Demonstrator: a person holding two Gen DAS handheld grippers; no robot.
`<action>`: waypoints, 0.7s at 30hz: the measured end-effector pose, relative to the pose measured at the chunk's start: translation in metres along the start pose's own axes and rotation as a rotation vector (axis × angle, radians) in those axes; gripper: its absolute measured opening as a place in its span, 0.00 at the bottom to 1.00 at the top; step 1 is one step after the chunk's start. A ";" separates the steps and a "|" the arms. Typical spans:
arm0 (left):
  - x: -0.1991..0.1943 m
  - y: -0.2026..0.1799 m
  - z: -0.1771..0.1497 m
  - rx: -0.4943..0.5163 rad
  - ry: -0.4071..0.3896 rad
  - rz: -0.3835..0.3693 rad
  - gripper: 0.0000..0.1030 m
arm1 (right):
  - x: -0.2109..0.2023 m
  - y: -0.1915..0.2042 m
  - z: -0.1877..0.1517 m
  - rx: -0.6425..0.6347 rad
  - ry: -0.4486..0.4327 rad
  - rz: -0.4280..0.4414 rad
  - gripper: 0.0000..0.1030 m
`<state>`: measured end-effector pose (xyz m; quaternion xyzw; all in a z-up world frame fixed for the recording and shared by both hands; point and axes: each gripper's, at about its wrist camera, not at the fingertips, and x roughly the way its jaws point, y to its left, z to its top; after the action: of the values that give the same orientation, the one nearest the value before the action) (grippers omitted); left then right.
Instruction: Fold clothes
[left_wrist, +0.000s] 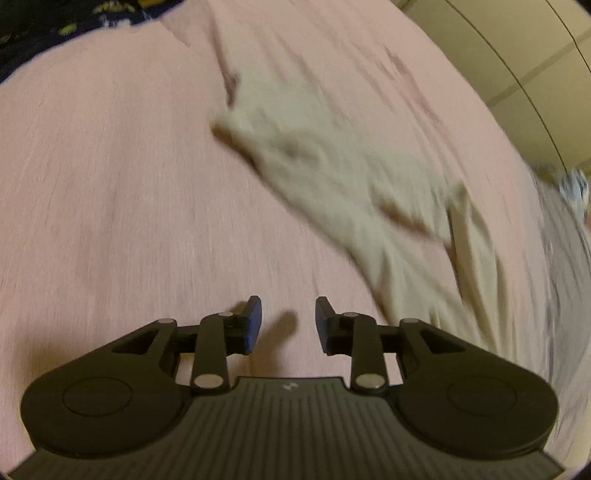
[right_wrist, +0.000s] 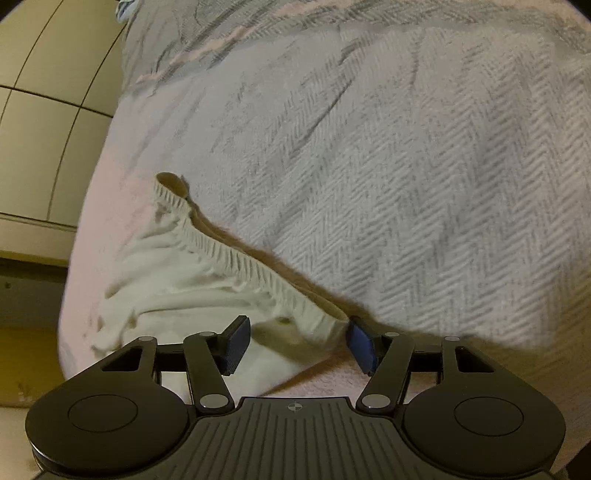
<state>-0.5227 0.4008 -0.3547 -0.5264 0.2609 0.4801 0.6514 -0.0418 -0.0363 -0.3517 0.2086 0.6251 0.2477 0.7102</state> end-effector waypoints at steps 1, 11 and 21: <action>0.008 0.002 0.011 -0.025 -0.014 -0.002 0.26 | 0.002 0.003 -0.003 -0.008 -0.013 -0.018 0.42; 0.065 0.012 0.072 -0.113 -0.055 -0.011 0.00 | 0.010 0.022 -0.009 -0.028 -0.074 -0.083 0.19; -0.095 -0.023 0.117 0.156 -0.226 -0.052 0.00 | -0.052 0.067 0.026 -0.188 -0.204 -0.010 0.04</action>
<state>-0.5593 0.4770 -0.2276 -0.4231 0.2088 0.4976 0.7278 -0.0270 -0.0150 -0.2665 0.1624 0.5248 0.2792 0.7876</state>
